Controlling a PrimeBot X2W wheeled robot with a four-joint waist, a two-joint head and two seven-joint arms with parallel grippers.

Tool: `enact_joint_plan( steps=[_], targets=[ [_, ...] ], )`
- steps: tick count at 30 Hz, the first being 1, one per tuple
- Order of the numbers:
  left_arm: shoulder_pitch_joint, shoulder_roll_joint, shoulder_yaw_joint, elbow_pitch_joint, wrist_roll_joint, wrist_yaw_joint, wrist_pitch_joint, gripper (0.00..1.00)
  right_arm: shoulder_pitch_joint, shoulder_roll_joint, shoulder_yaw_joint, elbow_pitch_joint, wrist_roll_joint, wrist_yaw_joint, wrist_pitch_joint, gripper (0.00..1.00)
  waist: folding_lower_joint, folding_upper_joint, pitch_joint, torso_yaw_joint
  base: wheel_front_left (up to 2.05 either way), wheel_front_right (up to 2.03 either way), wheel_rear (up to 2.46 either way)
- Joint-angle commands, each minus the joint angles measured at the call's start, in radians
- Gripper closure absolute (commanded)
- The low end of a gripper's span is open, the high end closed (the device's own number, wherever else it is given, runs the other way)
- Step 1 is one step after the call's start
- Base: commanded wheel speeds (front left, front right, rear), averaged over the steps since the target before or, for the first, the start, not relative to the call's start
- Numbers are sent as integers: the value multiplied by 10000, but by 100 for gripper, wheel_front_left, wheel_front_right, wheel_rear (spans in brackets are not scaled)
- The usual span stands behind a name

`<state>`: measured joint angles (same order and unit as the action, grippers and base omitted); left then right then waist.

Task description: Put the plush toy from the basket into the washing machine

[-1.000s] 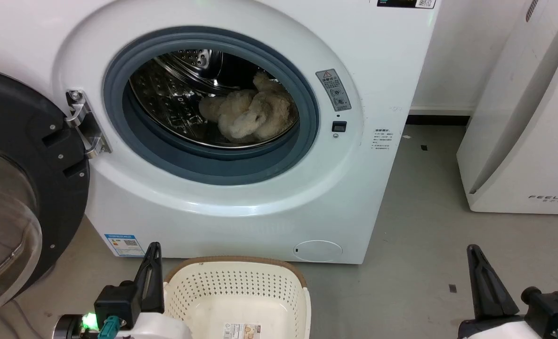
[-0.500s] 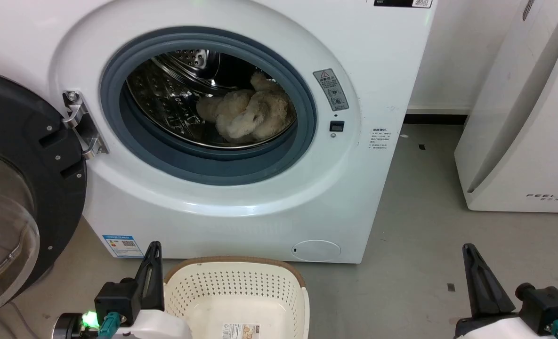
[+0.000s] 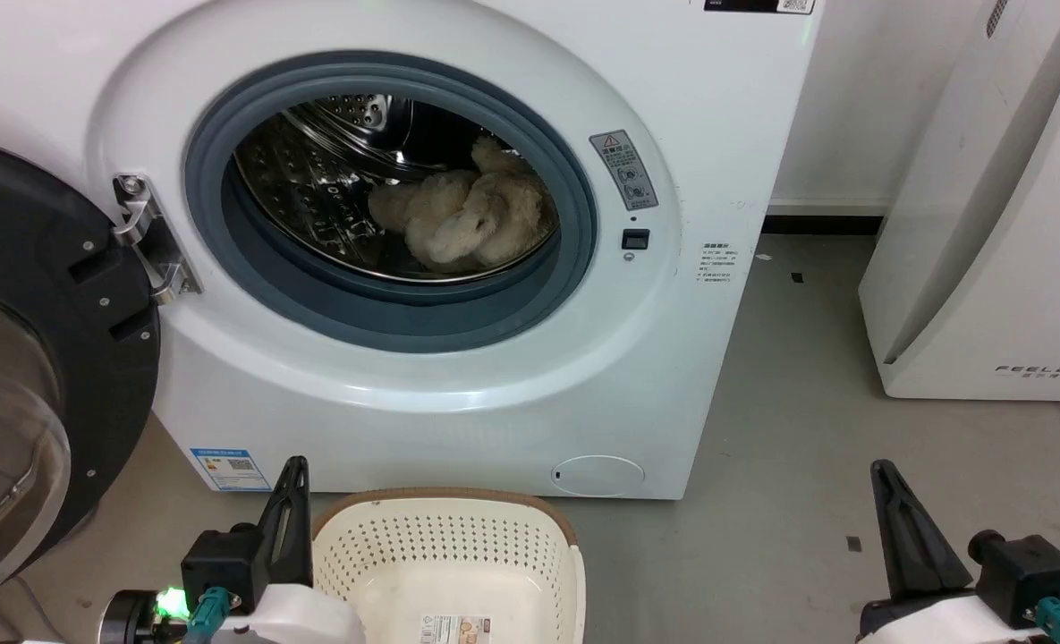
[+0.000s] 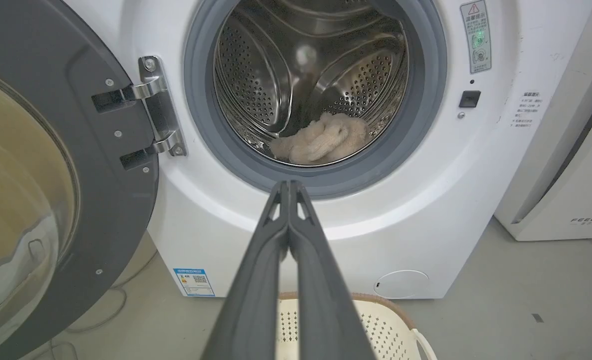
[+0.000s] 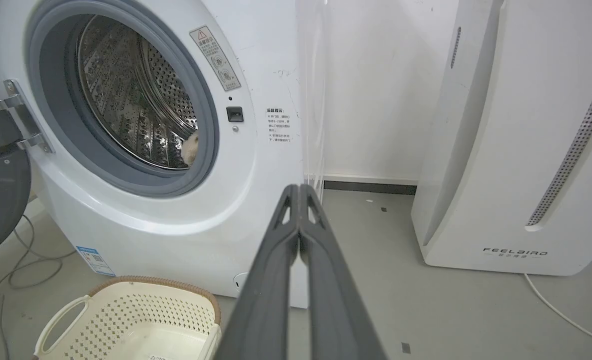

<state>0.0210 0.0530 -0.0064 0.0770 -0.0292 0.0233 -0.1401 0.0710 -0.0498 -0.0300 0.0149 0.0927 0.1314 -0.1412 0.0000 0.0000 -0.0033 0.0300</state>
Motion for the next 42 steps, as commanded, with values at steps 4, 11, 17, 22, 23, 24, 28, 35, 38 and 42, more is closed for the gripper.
enact_joint_plan(
  steps=[4,11,17,22,23,24,28,35,38,42],
  targets=[
    [-95,-8,29,-106,84,-41,107,100,-215,-2,23,-52,-123,-4,114,100,0,0,2,-17,0,0,0],
    [-108,-10,33,-179,107,-63,249,100,-269,-2,54,-63,-211,-4,257,100,0,0,5,-48,0,0,0],
    [-119,-12,36,-242,127,-81,372,100,-316,-3,80,-72,-288,-4,380,100,0,0,8,-75,0,0,0],
    [-128,-14,39,-295,144,-96,474,100,-355,-3,102,-80,-351,-5,483,100,0,0,11,-97,0,0,0],
    [-129,-14,39,-305,147,-99,495,100,-363,-3,106,-81,-364,-5,504,100,0,0,11,-102,0,0,0],
    [-131,-14,40,-316,150,-102,515,100,-371,-3,111,-83,-377,-5,524,100,0,0,12,-106,0,0,0],
    [-139,-15,42,-358,163,-114,597,100,-402,-3,128,-89,-428,-5,606,100,0,0,14,-124,0,0,0],
    [-151,-18,46,-431,186,-135,740,100,-457,-3,159,-99,-516,-6,749,100,0,0,17,-155,0,0,0],
    [-157,-19,48,-462,196,-144,801,100,-481,-3,172,-104,-555,-6,811,100,0,0,19,-169,0,0,0],
    [-164,-20,50,-504,209,-156,883,100,-512,-4,189,-110,-605,-6,893,100,0,0,20,-187,0,0,0]
  ],
)
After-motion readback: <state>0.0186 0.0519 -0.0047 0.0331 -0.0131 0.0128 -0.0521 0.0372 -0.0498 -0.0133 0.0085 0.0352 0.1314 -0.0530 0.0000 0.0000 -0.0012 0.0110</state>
